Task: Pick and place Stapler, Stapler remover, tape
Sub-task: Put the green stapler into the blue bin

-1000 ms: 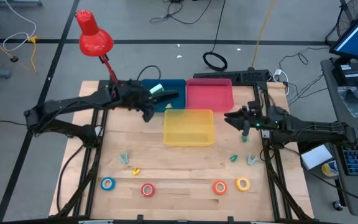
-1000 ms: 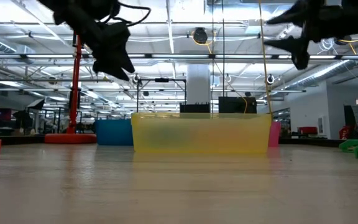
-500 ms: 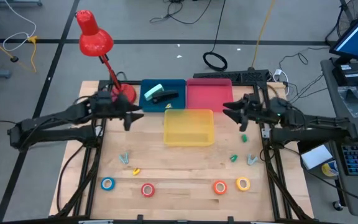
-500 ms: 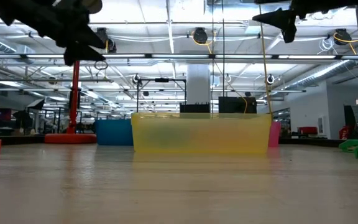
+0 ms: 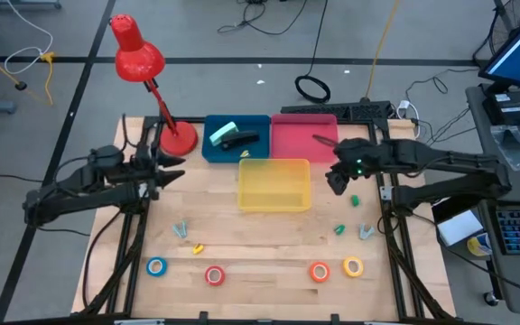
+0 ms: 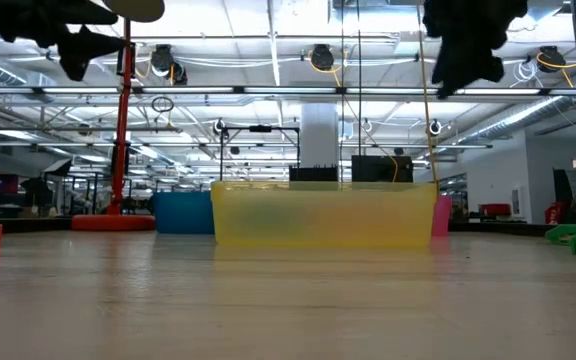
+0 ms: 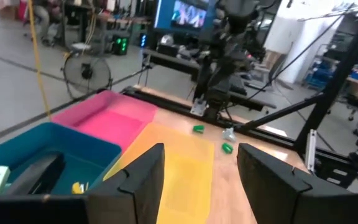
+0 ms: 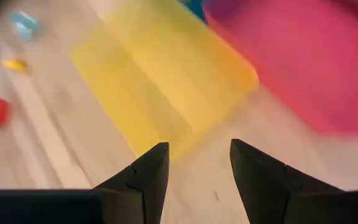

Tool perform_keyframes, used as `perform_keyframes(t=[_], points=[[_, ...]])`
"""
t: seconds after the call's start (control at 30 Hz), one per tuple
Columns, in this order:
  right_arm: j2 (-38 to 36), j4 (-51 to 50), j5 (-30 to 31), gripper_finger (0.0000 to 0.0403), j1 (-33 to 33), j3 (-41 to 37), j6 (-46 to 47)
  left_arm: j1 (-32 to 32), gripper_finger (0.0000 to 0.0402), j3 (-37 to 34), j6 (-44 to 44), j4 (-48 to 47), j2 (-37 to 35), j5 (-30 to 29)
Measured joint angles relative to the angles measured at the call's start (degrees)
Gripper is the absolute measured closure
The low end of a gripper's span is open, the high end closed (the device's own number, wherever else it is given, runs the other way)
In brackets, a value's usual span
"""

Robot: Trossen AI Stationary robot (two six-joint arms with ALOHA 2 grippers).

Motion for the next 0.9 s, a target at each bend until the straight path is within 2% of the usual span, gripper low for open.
perform_keyframes(t=[0.37,0.77,0.9], points=[[7.01,-19.72,-1.7,0.0241,-0.04,0.37,15.29,-2.04,0.0198,-6.52,0.39,0.41,-8.03,0.0],[7.69,-21.22,-1.64,0.024,-0.04,0.18,29.55,-3.04,0.0215,-10.34,-0.9,0.4,-9.04,0.06],[7.72,-21.4,-1.7,0.0228,-0.04,-2.95,34.09,-3.04,0.0213,-10.4,-0.86,0.08,-9.04,0.04]])
